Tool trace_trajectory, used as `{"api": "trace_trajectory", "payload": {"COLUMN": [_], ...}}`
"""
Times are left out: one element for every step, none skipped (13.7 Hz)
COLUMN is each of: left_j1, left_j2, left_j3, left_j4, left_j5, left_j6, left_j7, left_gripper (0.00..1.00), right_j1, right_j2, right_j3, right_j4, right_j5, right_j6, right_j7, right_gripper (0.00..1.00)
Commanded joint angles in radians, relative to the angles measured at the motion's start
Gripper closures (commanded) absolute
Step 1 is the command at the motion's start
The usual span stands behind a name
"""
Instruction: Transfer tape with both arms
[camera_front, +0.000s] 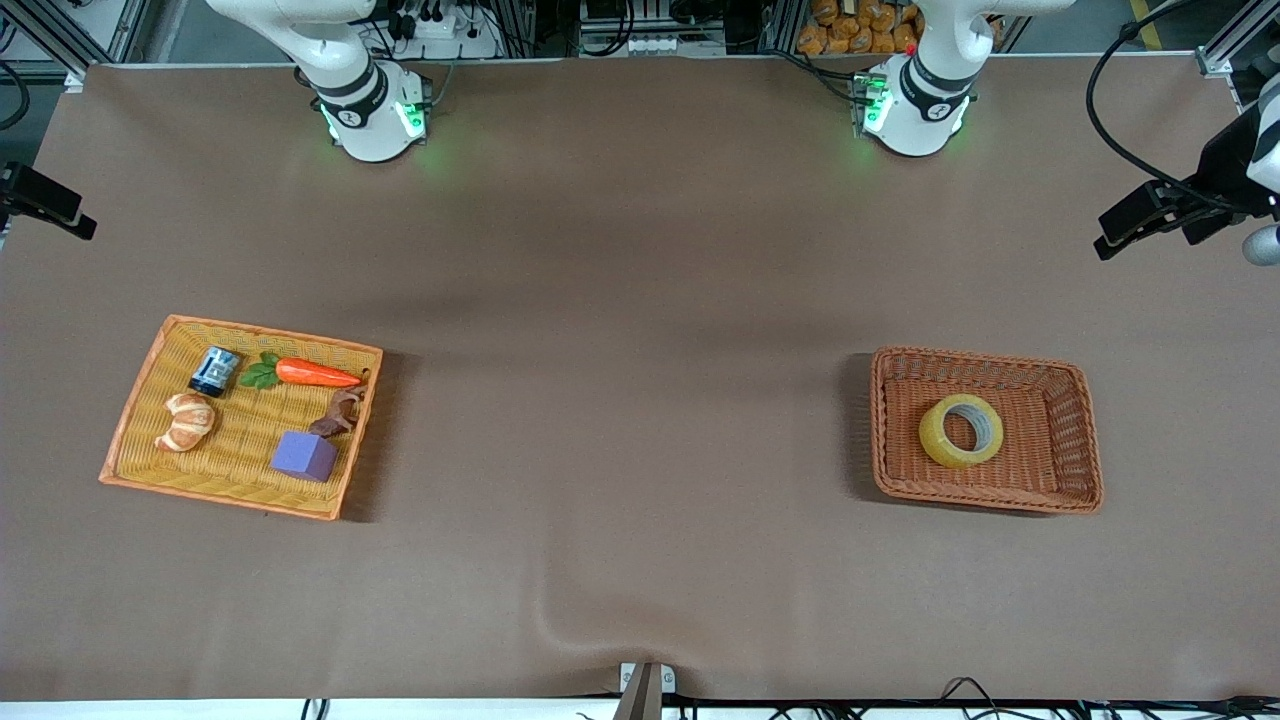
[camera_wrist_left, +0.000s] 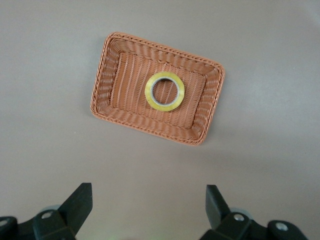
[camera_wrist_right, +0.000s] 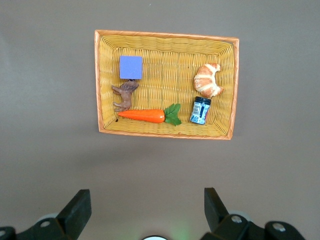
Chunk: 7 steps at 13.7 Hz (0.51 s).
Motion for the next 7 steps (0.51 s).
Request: {"api": "trace_trajectory", "payload": {"left_j1": [-0.023, -0.023, -0.021, -0.023, -0.024, -0.024, -0.023], "left_j2": [-0.013, -0.013, -0.013, -0.011, -0.013, -0.013, -0.013], "left_j3": [0.009, 0.006, 0.006, 0.007, 0.007, 0.007, 0.006], "left_j4": [0.009, 0.007, 0.009, 0.01, 0.009, 0.009, 0.009], "left_j5": [0.021, 0.021, 0.021, 0.021, 0.021, 0.023, 0.023], "left_j6": [-0.036, -0.045, -0.045, -0.045, -0.05, -0.055, -0.053], "left_j7": [0.005, 0.016, 0.051, 0.093, 0.105, 0.106, 0.112], "left_gripper": [0.0, 0.0, 0.0, 0.0, 0.0, 0.0, 0.0], "right_j1": [-0.011, -0.011, -0.011, -0.013, -0.013, -0.014, -0.017], "right_j2": [0.002, 0.002, 0.001, 0.002, 0.002, 0.002, 0.002], "right_j3": [0.013, 0.013, 0.013, 0.013, 0.013, 0.013, 0.012], "right_j4": [0.005, 0.006, 0.005, 0.003, 0.003, 0.003, 0.003], "right_j5": [0.006, 0.007, 0.022, 0.024, 0.024, 0.024, 0.024], "right_j6": [-0.013, -0.014, -0.017, -0.019, -0.019, -0.019, -0.019], "right_j7": [0.003, 0.003, 0.001, 0.001, 0.0, -0.009, -0.012], "right_gripper": [0.0, 0.0, 0.0, 0.0, 0.0, 0.0, 0.0]}}
